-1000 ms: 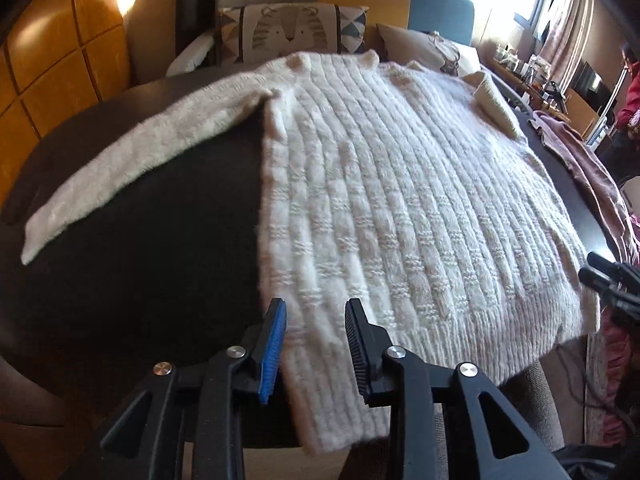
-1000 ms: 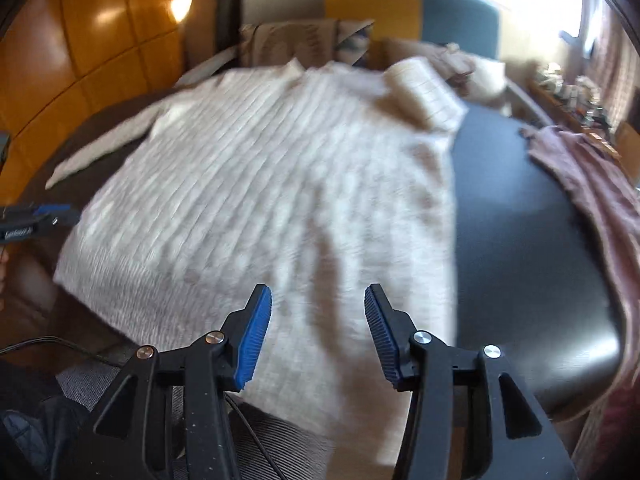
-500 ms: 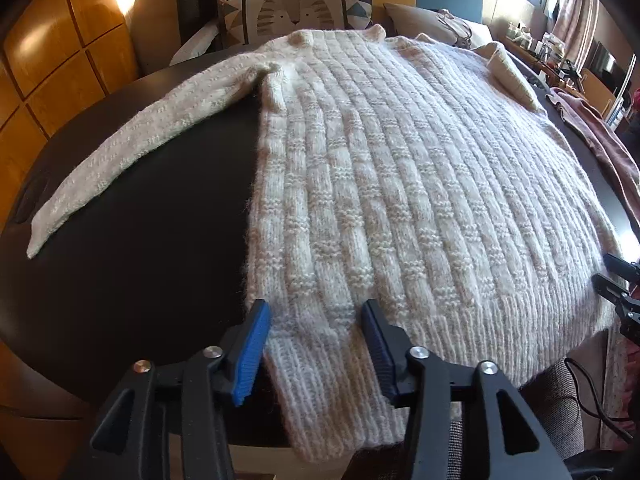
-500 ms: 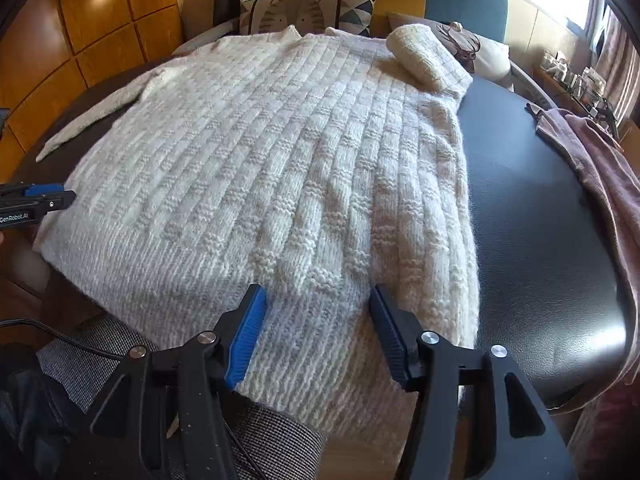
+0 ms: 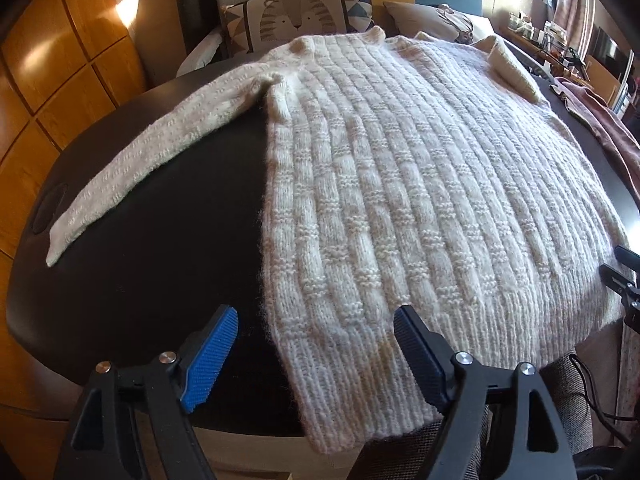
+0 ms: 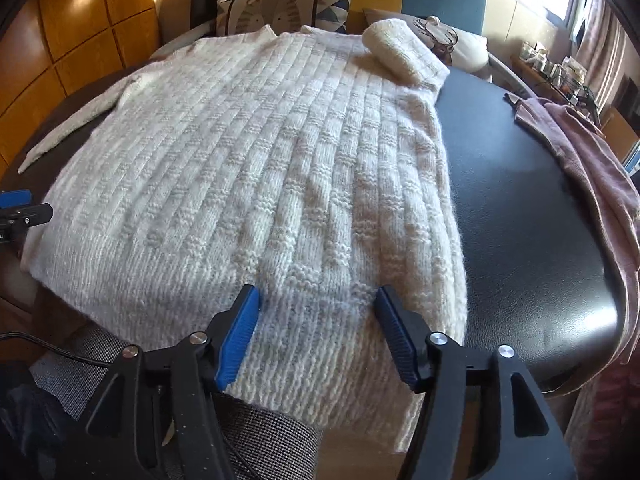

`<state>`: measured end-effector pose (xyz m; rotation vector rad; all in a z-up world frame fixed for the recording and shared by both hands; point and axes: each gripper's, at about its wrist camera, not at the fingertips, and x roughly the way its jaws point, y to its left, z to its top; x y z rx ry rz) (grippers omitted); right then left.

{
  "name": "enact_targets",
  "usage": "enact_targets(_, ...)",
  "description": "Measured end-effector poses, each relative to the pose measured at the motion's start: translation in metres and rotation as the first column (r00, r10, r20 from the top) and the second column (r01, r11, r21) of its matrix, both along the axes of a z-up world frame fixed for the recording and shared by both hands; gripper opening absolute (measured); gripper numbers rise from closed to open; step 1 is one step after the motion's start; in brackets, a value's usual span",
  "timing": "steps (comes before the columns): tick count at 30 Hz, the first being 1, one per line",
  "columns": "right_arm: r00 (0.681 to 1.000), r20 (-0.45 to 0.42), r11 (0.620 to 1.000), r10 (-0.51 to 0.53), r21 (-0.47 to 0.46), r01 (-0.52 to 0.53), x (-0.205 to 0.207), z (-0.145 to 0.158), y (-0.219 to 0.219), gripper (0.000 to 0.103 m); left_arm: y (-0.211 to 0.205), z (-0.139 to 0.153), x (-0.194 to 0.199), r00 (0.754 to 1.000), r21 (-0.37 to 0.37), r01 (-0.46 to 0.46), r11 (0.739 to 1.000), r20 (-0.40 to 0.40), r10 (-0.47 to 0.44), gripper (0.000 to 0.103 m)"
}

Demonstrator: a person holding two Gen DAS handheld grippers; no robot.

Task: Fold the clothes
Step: 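Open both grippers and release the spread sweater on the table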

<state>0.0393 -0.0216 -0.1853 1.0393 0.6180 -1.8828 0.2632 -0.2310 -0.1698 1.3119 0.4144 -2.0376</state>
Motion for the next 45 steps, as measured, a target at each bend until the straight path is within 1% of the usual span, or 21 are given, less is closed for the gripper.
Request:
enact_targets(4,1.000,0.010,1.000,-0.010,0.007,0.010,-0.001,0.003,0.000,0.065,0.003,0.005,-0.004,1.000,-0.017,0.007,1.000,-0.001,-0.007,0.082)
enact_targets(8,0.999,0.023,1.000,-0.023,-0.010,0.023,-0.001,0.006,-0.003,0.065,0.007,0.008,-0.008,1.000,-0.031,0.017,0.999,0.002,-0.017,0.082)
enact_targets(12,1.000,0.012,1.000,-0.005,-0.002,0.005,0.002,0.001,-0.005,0.065,0.009,0.007,-0.010,1.000,-0.034,0.027,0.999,0.010,-0.027,0.082)
enact_targets(14,1.000,0.003,1.000,-0.001,-0.003,0.001,0.003,-0.001,-0.004,0.068,0.011,0.007,-0.012,0.999,-0.036,0.032,0.999,0.013,-0.031,0.082)
enact_targets(23,1.000,0.004,1.000,0.000,0.001,0.000,0.003,-0.002,-0.004,0.070,0.014,0.004,-0.013,0.999,-0.035,0.039,0.999,0.025,-0.038,0.082)
enact_targets(26,1.000,0.004,1.000,-0.014,0.006,0.013,0.003,0.001,-0.005,0.070,0.014,0.004,-0.013,0.999,-0.036,0.041,0.999,0.025,-0.040,0.082)
enact_targets(31,0.999,-0.026,1.000,-0.023,-0.020,0.022,0.005,0.009,-0.005,0.070,0.013,0.004,-0.014,0.999,-0.039,0.043,0.998,0.028,-0.042,0.082)
enact_targets(33,1.000,-0.010,1.000,-0.012,0.017,0.012,0.005,0.000,-0.008,0.070,0.014,0.004,-0.016,0.999,-0.041,0.045,0.998,0.031,-0.043,0.082)
enact_targets(34,1.000,-0.009,1.000,-0.010,0.017,0.010,0.005,-0.003,-0.007,0.073,0.014,0.004,-0.016,0.999,-0.040,0.046,0.998,0.031,-0.044,0.082)
enact_targets(36,1.000,-0.011,1.000,-0.015,0.006,0.015,0.005,-0.004,-0.004,0.076,0.015,0.003,-0.017,0.998,-0.041,0.048,0.998,0.035,-0.047,0.082)
enact_targets(41,1.000,0.003,1.000,-0.017,0.003,0.017,0.002,-0.005,-0.003,0.077,0.015,0.001,-0.020,0.997,-0.040,0.056,0.998,0.046,-0.054,0.082)
enact_targets(45,0.999,0.023,0.999,-0.037,-0.011,0.037,0.000,0.003,-0.004,0.077,0.015,0.002,-0.023,0.997,-0.038,0.060,0.997,0.041,-0.058,0.082)
